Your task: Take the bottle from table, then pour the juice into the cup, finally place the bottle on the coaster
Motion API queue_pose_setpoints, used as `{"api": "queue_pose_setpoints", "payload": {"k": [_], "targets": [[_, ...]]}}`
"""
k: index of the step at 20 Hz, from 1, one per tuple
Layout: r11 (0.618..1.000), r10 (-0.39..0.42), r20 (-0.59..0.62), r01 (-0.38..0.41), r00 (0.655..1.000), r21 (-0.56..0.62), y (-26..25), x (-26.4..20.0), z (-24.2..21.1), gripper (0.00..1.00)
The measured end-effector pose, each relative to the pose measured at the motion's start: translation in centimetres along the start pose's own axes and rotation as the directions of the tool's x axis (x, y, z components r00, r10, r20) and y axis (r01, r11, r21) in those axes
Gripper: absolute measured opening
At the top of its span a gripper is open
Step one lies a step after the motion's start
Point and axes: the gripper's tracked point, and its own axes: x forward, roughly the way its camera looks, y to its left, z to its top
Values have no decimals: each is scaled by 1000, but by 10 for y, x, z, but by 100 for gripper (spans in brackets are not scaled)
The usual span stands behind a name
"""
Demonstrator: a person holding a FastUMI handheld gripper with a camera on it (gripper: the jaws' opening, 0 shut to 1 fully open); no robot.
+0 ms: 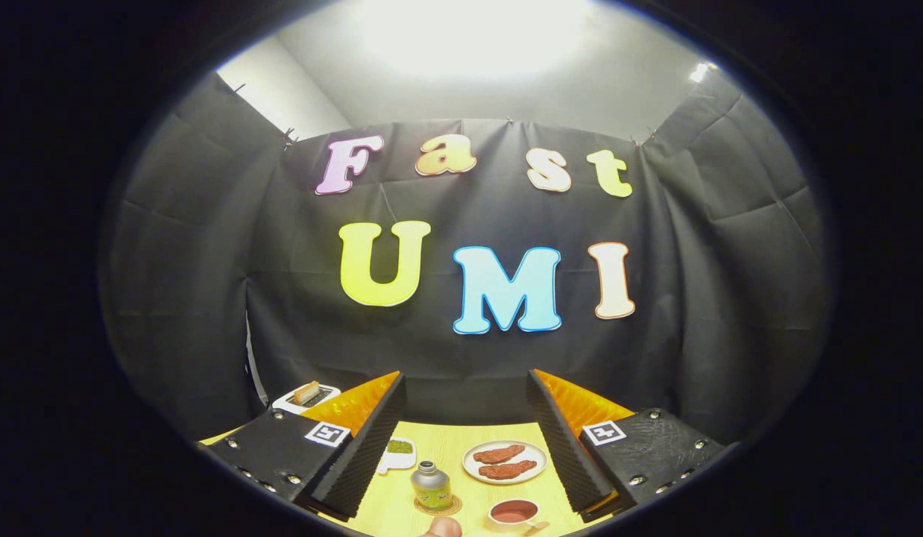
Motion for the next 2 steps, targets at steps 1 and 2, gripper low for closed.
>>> {"api": "queue_pose_setpoints", "payload": {"k": [1, 2], "targets": [[1000, -2, 3, 2, 1000, 5, -4, 1, 0, 98], [1000, -1, 9, 1, 1000, 8, -6, 2, 0, 98]]}}
